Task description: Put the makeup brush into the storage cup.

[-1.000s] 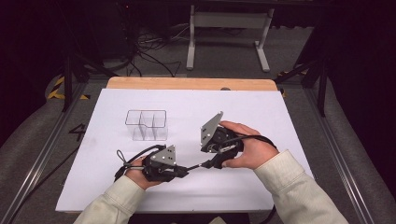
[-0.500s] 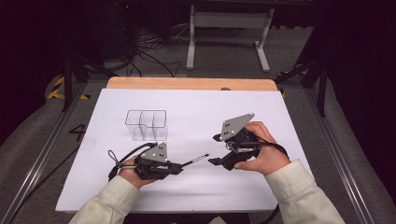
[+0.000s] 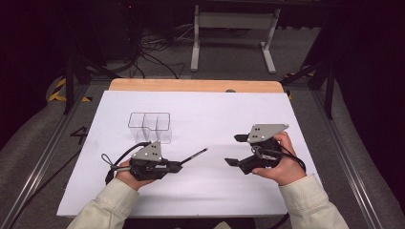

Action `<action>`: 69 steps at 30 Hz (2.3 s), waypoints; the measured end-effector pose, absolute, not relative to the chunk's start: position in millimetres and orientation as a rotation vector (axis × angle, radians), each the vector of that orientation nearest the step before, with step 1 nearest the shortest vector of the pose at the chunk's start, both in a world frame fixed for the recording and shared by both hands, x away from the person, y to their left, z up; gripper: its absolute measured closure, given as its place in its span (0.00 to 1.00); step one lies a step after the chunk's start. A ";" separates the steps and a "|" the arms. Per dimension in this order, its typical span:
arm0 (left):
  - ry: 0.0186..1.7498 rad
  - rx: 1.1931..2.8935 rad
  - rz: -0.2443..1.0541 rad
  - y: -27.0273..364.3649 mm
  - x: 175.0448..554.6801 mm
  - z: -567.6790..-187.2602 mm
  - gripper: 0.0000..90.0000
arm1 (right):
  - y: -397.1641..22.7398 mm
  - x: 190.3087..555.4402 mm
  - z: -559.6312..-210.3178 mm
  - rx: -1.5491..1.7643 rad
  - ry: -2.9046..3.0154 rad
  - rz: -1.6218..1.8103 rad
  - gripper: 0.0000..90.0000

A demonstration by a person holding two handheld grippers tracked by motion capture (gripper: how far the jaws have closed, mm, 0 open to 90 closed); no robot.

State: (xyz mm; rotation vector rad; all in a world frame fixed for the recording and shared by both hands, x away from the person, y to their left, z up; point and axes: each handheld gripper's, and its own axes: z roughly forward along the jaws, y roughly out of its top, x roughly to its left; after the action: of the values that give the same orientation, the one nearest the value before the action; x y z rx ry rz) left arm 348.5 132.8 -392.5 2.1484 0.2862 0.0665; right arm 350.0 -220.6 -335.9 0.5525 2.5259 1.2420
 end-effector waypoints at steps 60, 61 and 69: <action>0.588 1.786 0.372 183.2 393.0 -376.7 0.93 | -283.6 333.3 -407.8 0.918 2.058 1.403 0.04; 0.592 1.782 0.377 183.6 393.9 -376.8 0.93 | -283.5 333.2 -408.0 0.915 2.059 1.408 0.04; 0.640 1.744 0.445 186.6 401.1 -380.2 0.93 | -282.1 332.3 -408.9 0.906 2.066 1.413 0.04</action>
State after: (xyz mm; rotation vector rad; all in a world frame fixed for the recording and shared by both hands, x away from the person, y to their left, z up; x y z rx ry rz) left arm 401.1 186.6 -380.2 1.7443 0.6400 0.4447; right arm 332.3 -282.1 -408.9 0.9059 2.0660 1.4130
